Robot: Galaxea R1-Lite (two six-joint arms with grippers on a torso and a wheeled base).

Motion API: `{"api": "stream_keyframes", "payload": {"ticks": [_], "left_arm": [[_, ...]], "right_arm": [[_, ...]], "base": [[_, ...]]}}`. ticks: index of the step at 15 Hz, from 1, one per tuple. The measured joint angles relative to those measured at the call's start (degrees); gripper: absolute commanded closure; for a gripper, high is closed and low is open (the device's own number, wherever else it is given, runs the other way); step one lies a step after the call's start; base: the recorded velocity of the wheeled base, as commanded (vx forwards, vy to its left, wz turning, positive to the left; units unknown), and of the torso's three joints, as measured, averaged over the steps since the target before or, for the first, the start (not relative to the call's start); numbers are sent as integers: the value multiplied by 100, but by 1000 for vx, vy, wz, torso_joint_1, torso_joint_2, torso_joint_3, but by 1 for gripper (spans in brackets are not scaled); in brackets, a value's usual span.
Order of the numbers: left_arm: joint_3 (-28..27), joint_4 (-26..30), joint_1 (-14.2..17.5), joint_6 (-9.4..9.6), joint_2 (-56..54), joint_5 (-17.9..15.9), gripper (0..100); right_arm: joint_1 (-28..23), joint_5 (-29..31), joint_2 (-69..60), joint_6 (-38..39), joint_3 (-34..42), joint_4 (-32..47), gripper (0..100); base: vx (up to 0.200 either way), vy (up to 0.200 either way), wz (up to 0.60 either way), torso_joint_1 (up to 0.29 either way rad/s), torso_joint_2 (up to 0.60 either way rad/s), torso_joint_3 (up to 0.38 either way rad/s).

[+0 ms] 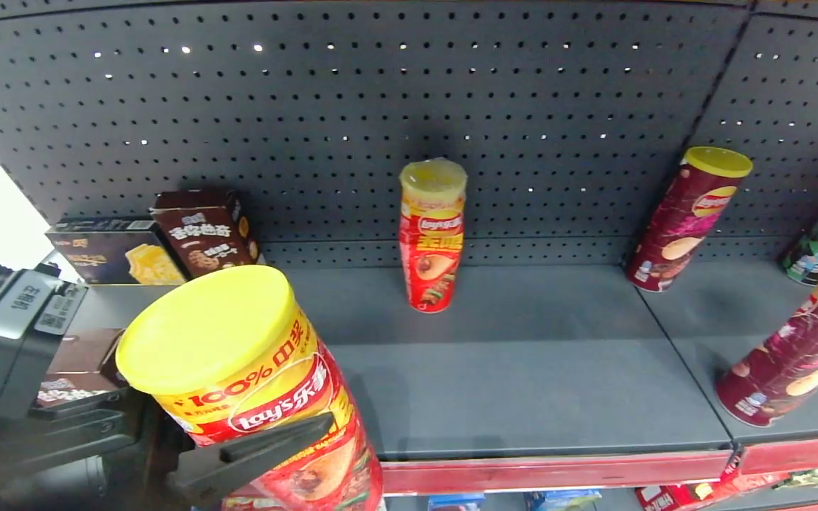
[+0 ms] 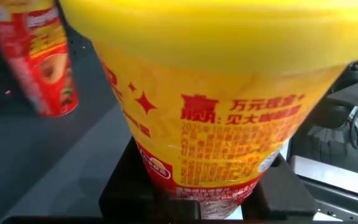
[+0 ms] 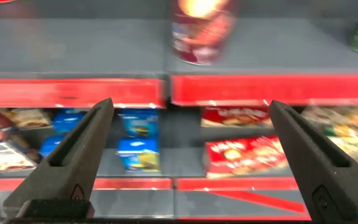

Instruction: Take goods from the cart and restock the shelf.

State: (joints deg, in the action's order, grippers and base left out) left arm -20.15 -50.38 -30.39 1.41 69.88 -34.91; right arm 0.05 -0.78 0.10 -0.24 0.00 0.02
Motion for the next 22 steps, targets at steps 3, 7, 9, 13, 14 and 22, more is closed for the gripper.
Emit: {"api": "stream_keyframes", "payload": {"ticks": [3, 7, 9, 13, 14, 22], "left_arm": [[28, -4, 52, -5, 0, 16, 100], [76, -11, 60, -155, -50, 13, 100], [122, -6, 63, -157, -78, 13, 100], [221, -9, 63, -162, -127, 13, 100], [235, -4, 62, -160, -138, 5, 100], [393, -261, 352, -542, -138, -206, 100]], "right_arm": [[-5, 0, 0, 0, 0, -5, 0], [2, 0, 0, -18, 0, 5, 0], [0, 2, 0, 2, 0, 2, 0], [0, 2, 0, 0, 0, 0, 0], [5, 2, 0, 2, 0, 0, 0], [11, -17, 26, -18, -2, 7, 0]], "base": [[0, 0, 0, 0, 0, 0], [0, 0, 150, -1, 1, 1], [0, 0, 0, 0, 0, 0], [0, 0, 0, 0, 0, 0], [0, 0, 0, 0, 0, 0], [0, 0, 0, 0, 0, 0]]}}
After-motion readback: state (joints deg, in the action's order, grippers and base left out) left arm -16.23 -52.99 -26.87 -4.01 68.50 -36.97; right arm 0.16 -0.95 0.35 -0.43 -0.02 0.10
